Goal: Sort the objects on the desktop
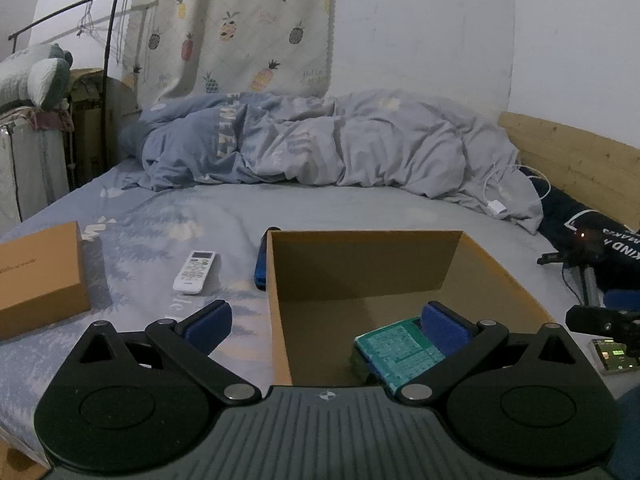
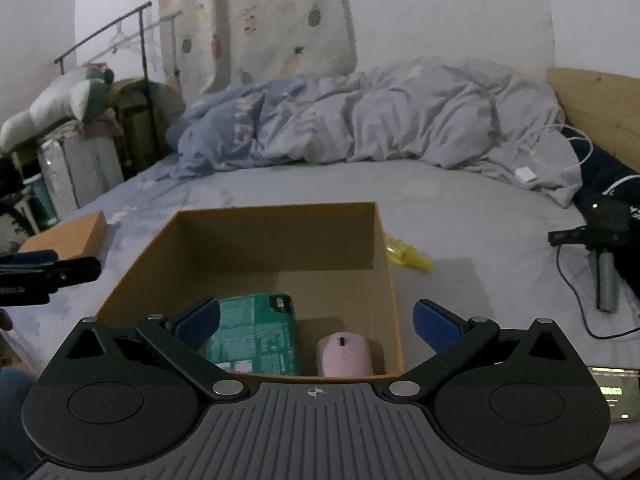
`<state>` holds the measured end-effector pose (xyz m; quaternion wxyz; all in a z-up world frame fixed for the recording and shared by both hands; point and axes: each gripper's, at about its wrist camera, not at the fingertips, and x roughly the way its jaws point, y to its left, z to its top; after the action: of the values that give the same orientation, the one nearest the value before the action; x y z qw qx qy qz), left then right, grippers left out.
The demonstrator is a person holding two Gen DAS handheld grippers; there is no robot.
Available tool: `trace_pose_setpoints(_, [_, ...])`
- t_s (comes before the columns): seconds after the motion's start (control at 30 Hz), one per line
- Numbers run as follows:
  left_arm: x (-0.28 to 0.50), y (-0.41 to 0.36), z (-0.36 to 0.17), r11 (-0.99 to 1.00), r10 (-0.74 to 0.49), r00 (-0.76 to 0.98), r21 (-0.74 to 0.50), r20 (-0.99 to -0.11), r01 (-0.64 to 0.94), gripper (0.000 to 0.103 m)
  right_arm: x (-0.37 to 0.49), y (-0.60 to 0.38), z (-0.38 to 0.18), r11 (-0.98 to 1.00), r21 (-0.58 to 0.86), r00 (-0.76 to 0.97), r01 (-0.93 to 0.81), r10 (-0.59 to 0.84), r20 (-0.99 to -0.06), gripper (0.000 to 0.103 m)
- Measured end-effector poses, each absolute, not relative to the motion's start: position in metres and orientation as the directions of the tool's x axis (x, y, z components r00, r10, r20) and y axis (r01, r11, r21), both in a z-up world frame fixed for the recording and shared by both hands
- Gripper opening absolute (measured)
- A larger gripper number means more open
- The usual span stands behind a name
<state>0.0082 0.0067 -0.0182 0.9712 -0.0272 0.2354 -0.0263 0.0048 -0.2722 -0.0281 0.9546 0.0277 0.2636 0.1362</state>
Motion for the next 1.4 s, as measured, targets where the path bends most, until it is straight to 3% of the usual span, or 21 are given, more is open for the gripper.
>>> trace_pose_setpoints(0.9, [0.03,0.04,-0.016,0.993,-0.032,0.854,-0.113,-0.519,-0.032,0.103,0.026,-0.252,-0.015,0.927,0.249,0.777,-0.281,0.372,-0.507,0.103])
trace_pose_setpoints(1.4, [0.075,0.086,0.003,0.997,0.023,0.861,-0.048,-0.508,-0.055,0.103,0.064,-0.223,-0.002,0.925,0.29,0.792,-0.247,0.365,-0.49,0.103])
